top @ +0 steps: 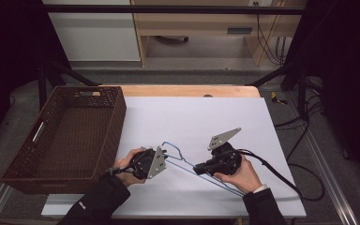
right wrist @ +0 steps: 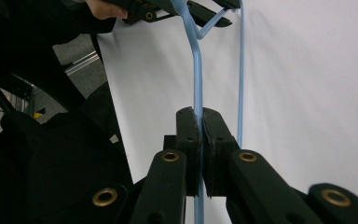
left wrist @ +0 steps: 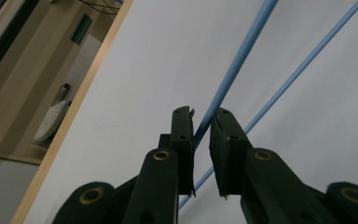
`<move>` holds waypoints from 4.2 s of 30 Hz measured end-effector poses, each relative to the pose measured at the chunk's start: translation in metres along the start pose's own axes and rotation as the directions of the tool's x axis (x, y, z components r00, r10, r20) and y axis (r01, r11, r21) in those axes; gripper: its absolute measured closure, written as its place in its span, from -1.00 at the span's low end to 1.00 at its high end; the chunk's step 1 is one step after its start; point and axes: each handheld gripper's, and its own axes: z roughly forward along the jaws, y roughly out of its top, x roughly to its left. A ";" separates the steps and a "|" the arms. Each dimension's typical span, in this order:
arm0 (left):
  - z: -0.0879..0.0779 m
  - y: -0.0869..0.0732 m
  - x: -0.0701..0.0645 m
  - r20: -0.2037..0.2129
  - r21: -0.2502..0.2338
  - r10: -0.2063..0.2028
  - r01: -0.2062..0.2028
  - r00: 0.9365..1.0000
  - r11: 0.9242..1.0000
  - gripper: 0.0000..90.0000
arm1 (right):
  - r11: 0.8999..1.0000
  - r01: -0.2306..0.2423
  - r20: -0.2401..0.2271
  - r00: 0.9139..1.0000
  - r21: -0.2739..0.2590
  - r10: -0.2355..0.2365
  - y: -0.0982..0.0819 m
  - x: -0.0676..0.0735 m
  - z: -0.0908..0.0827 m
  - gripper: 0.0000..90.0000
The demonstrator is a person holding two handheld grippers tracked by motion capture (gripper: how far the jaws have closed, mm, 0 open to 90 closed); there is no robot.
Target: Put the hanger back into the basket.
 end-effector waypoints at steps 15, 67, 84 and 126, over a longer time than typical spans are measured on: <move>-0.005 0.006 -0.004 0.016 0.058 0.092 -0.092 0.996 0.994 0.91 | 1.000 0.005 0.047 0.999 -0.011 -0.004 0.002 -0.002 -0.006 0.94; -0.022 0.045 0.050 -0.094 0.284 -0.300 0.315 0.949 0.906 0.94 | 0.923 -0.030 0.448 0.868 -0.385 0.215 -0.074 -0.015 -0.061 -0.73; -0.060 0.053 0.092 -0.139 0.265 -0.395 0.418 0.908 0.869 0.94 | 0.918 -0.057 0.485 0.835 -0.393 0.259 -0.093 -0.023 -0.055 -0.88; -0.172 -0.050 0.160 -0.379 0.252 -0.501 0.608 0.778 0.753 0.94 | 0.919 -0.065 0.499 0.824 -0.389 0.269 -0.095 -0.023 -0.053 -0.90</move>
